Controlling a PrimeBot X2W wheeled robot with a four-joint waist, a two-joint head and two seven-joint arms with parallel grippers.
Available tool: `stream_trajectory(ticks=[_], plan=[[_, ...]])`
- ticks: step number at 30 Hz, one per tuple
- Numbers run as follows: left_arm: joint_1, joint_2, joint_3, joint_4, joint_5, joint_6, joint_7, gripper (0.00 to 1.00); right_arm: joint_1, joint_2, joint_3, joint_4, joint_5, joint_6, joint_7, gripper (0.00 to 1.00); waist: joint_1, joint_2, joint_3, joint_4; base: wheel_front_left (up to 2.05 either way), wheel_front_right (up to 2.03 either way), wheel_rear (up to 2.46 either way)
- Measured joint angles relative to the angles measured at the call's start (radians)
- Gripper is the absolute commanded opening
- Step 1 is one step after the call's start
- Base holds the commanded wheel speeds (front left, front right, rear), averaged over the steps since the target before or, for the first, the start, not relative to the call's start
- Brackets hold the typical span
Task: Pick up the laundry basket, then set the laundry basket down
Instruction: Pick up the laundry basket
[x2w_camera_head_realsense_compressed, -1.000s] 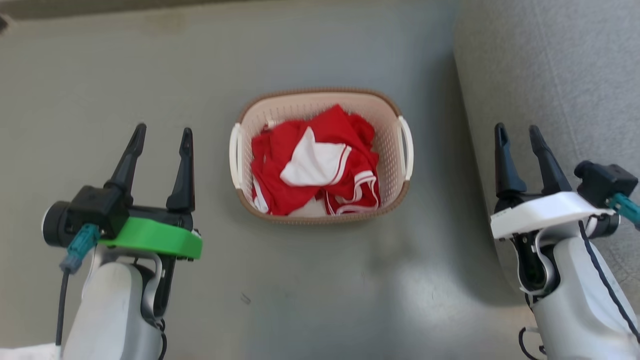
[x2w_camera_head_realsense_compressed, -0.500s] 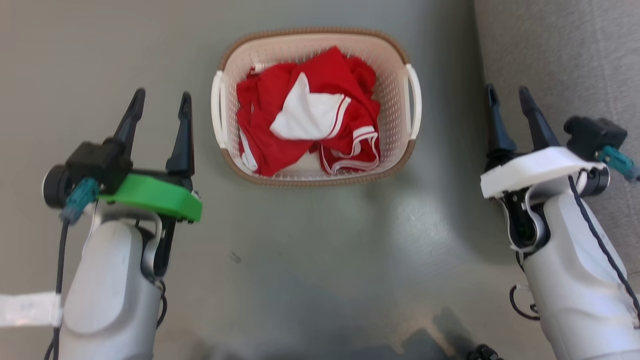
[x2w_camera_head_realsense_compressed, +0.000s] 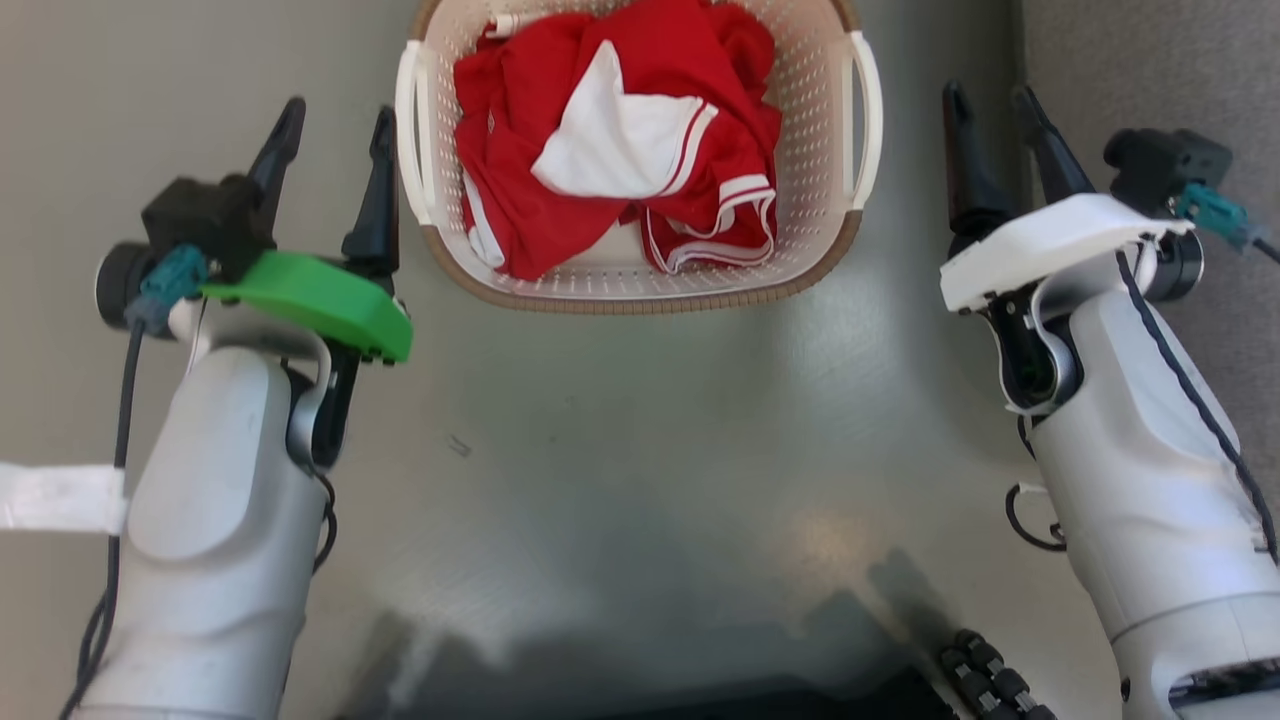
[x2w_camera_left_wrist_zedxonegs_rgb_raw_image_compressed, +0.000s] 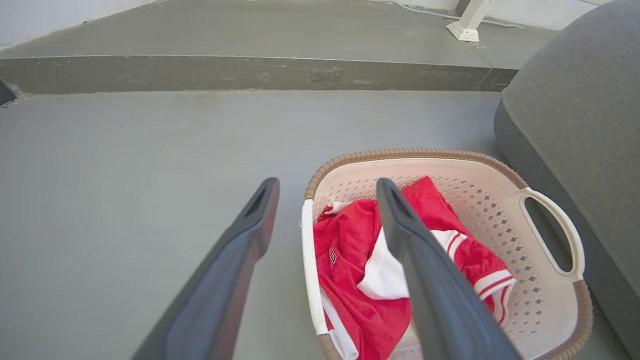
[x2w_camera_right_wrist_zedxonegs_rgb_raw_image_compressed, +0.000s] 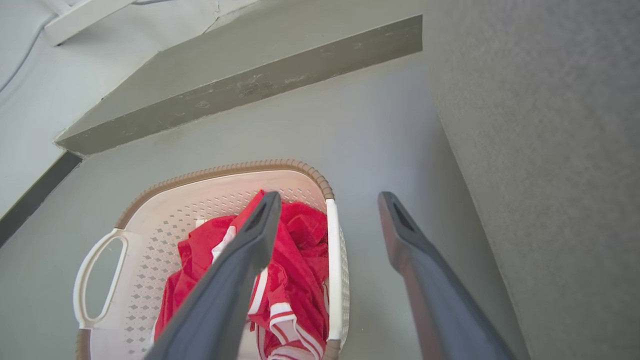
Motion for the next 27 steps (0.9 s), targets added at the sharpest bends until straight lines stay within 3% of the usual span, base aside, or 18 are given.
stream_trajectory(ticks=[15,27], plan=[[-0.202,-0.001,-0.049,0.165,-0.1,0.0,0.081,1.0,-0.193,0.0,0.028,0.167,0.013,0.0,0.029,1.0,0.0,0.0,0.154,0.003,0.0,0.0,0.0],[-0.313,-0.003,-0.076,0.294,-0.135,0.0,0.132,1.0,-0.284,-0.001,0.087,0.274,0.087,0.006,0.037,1.0,0.0,0.0,0.237,0.015,0.0,0.0,0.0]])
